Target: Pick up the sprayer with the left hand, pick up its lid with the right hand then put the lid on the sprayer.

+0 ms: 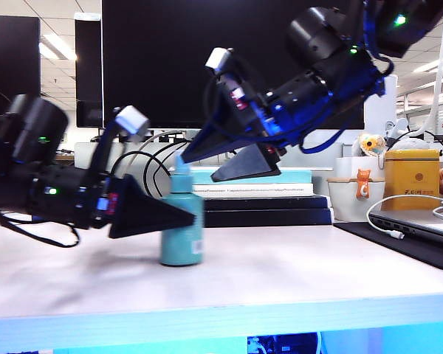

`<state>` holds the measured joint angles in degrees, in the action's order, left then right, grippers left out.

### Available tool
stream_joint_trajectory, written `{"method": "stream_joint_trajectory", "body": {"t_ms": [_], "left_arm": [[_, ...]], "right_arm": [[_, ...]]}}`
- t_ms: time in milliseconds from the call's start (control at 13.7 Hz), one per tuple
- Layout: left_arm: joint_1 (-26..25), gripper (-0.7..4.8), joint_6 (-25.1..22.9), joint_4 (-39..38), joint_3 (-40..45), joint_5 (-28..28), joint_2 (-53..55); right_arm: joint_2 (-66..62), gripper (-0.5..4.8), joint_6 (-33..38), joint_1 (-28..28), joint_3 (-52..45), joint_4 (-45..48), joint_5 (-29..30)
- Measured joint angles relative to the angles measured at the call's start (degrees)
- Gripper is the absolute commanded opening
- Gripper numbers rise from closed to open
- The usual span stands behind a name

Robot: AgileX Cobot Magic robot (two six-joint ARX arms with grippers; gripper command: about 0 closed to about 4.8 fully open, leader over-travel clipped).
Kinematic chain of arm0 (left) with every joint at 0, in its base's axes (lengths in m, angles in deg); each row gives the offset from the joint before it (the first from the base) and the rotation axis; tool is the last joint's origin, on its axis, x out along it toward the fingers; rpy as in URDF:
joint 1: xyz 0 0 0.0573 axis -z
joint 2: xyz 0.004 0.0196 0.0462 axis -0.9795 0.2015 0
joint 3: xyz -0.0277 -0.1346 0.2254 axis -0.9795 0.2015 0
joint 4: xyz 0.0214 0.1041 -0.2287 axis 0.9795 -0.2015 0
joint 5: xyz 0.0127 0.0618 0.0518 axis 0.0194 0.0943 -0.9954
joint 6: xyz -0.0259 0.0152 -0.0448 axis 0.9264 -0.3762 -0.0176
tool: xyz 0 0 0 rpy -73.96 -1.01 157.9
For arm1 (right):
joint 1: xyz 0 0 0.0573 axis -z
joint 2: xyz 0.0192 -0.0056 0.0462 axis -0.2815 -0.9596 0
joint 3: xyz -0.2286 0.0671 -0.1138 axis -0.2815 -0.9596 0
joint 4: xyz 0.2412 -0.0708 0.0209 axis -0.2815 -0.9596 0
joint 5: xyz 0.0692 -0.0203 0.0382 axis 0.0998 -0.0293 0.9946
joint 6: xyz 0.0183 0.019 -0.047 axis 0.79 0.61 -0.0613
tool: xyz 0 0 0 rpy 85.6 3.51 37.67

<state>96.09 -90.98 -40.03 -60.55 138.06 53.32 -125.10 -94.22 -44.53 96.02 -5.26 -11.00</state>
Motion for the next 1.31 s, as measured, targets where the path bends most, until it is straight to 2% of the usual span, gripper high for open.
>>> {"method": "stream_joint_trajectory", "body": {"t_ms": [73,146,292,438,511,584,803,949,1168,1314], "left_arm": [[-0.52,1.54,0.00,0.02,0.00,0.00,0.00],[-1.07,2.31,0.00,0.02,0.00,0.00,0.00],[-1.18,3.15,0.00,-0.22,0.00,0.02,0.00],[-1.22,3.51,0.04,-4.79,0.52,-2.29,1.03],[-1.22,3.91,-0.31,-5.03,0.68,-2.32,0.85],[-1.20,4.66,-0.15,-5.22,0.63,-2.49,0.83],[-1.22,4.79,0.94,-4.74,0.63,-3.50,0.59],[-1.22,4.79,1.42,-4.76,0.66,-4.85,-0.24],[-1.22,4.79,1.92,-5.92,0.72,-6.97,-5.35],[-1.22,4.79,1.44,-8.04,0.70,-10.56,-10.60]], "right_arm": [[0.02,4.79,0.13,0.22,0.02,0.02,0.22],[0.04,4.79,0.22,0.42,0.02,0.02,0.37],[0.04,4.79,0.24,0.35,0.00,0.04,0.46],[0.07,4.79,0.26,0.35,0.02,0.28,0.44],[0.07,4.79,0.28,0.44,0.02,0.31,0.39],[0.07,4.79,0.31,0.61,0.02,0.46,0.39],[0.15,4.79,1.66,2.36,0.00,2.21,-0.90],[0.24,4.79,5.68,5.60,0.00,5.44,-1.11],[0.66,4.79,8.20,9.01,-0.09,6.23,-1.27],[2.54,4.51,8.52,9.90,-0.24,6.21,-3.23]]}}
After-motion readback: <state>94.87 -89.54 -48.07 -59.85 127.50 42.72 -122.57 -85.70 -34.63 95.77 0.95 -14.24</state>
